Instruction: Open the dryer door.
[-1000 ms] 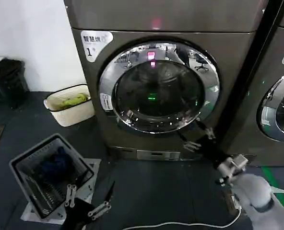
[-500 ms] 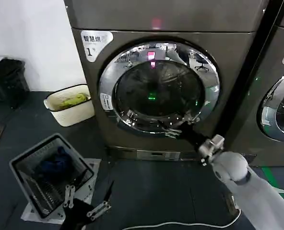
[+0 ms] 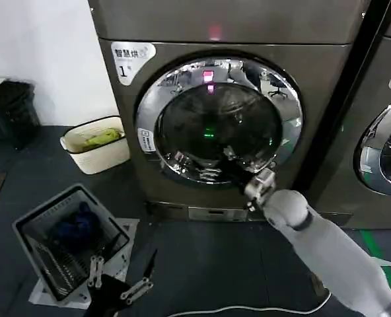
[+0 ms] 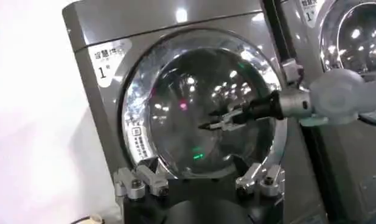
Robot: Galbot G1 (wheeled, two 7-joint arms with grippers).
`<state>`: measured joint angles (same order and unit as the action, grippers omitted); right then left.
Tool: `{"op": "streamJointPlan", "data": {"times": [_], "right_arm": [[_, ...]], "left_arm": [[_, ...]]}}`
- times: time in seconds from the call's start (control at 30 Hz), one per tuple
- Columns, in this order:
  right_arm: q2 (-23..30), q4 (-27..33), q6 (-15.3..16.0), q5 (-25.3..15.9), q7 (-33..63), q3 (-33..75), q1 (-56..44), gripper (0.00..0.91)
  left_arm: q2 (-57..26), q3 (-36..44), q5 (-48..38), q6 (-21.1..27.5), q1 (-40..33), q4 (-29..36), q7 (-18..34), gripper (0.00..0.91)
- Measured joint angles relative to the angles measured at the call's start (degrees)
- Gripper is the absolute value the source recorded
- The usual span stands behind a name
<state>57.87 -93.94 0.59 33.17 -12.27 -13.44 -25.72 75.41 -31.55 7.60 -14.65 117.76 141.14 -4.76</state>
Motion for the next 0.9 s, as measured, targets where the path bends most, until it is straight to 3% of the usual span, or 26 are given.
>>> {"op": "streamJointPlan", "data": {"times": [0.9], "right_arm": [[12.91, 13.60, -0.40, -0.46, -1.42, -9.63, 10.53, 0.907]], "left_arm": [[0.99, -0.35, -0.05, -0.17, 0.35, 0.41, -0.01, 0.907]]}}
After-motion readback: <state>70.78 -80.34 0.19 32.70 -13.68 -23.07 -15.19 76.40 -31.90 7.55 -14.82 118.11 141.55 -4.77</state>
